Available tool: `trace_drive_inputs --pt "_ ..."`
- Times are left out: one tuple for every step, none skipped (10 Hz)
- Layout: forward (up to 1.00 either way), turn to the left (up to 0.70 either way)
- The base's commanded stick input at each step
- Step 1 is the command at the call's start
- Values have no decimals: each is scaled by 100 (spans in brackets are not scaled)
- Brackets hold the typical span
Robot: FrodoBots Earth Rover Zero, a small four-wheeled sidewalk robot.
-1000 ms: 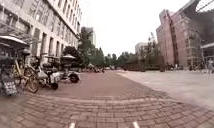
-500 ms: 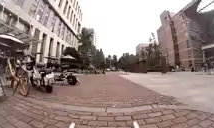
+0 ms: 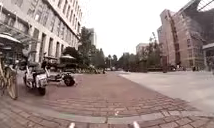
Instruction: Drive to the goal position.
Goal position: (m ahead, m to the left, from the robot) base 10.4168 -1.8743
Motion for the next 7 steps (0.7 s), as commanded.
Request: trace_drive_inputs --pt "70 0" --pt "70 0" --pt "70 0" --pt "70 0" --pt "70 0" --pt "70 0" --pt "70 0"
